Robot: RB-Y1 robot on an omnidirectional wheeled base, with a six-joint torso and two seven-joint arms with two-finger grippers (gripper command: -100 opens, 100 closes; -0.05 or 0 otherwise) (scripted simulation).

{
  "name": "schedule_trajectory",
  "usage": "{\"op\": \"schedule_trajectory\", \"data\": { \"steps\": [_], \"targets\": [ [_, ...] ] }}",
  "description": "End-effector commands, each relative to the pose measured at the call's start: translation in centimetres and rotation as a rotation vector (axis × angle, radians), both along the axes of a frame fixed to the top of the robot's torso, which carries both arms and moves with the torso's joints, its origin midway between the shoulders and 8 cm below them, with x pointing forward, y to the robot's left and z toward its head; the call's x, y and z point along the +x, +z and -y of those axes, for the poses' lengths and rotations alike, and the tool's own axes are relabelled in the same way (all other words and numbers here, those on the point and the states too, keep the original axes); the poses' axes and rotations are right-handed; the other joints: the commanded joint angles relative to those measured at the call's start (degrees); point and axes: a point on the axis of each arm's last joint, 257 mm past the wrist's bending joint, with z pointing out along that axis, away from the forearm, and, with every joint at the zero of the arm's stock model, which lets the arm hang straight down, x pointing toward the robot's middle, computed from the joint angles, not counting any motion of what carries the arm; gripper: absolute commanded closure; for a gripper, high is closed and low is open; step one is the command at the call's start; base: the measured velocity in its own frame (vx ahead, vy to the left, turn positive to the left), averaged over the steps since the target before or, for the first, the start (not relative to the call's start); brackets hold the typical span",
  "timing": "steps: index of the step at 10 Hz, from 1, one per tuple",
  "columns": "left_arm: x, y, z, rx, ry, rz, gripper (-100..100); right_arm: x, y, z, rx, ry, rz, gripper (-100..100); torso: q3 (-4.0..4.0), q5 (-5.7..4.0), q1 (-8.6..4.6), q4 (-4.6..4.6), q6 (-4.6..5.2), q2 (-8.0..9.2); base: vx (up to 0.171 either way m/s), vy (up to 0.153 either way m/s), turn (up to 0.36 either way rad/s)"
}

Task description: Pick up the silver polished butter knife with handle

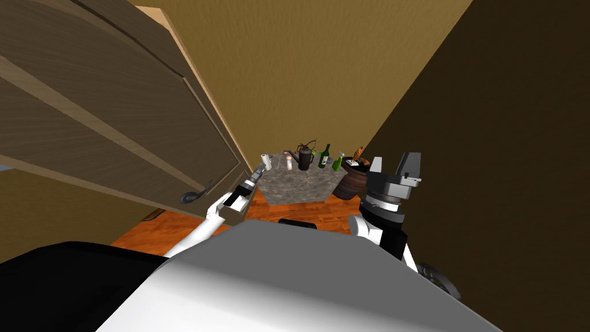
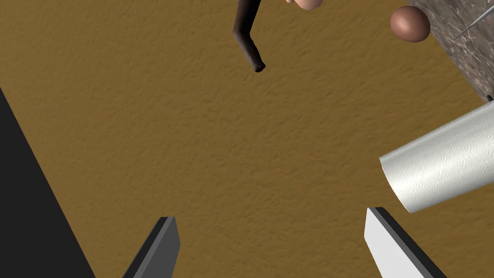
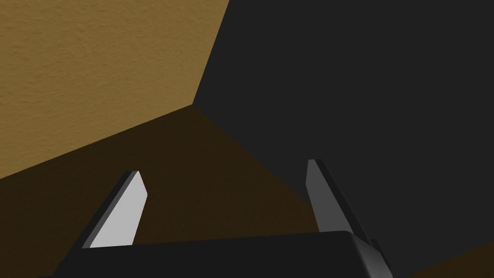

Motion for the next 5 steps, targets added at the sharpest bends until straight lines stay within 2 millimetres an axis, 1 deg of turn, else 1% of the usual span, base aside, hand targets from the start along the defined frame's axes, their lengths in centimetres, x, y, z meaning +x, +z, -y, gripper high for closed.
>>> {"op": "schedule_trajectory", "data": {
  "steps": [1, 3, 4, 5],
  "targets": [
    [0.5, -0.8, -1.1, 0.026, 0.012, -0.033, -100, 0.0, 0.0, 0.0, 0.000, 0.000, 0.000, 0, 0.00, 0.00, 0.00, 0.00, 0.00, 0.00, -0.030, -0.078, -0.076],
    [1.7, -3.9, -3.5, 0.092, 0.048, -0.131, -100, 0.0, 0.0, 0.0, 0.000, 0.000, 0.000, 0, -0.05, 0.02, 0.09, -0.02, -0.01, -0.09, -0.016, -0.081, -0.164],
    [1.7, -3.9, -3.7, 0.101, 0.049, -0.135, -100, 0.0, 0.0, 0.0, 0.000, 0.000, 0.000, 0, -0.05, 0.01, 0.06, -0.02, -0.02, -0.10, -0.009, -0.067, -0.102],
    [2.1, -5.6, -5.2, 0.140, 0.071, -0.189, -100, 0.0, 0.0, 0.0, 0.000, 0.000, 0.000, 0, -0.07, 0.02, 0.12, -0.02, -0.03, -0.12, 0.019, -0.071, -0.163]
  ]
}}
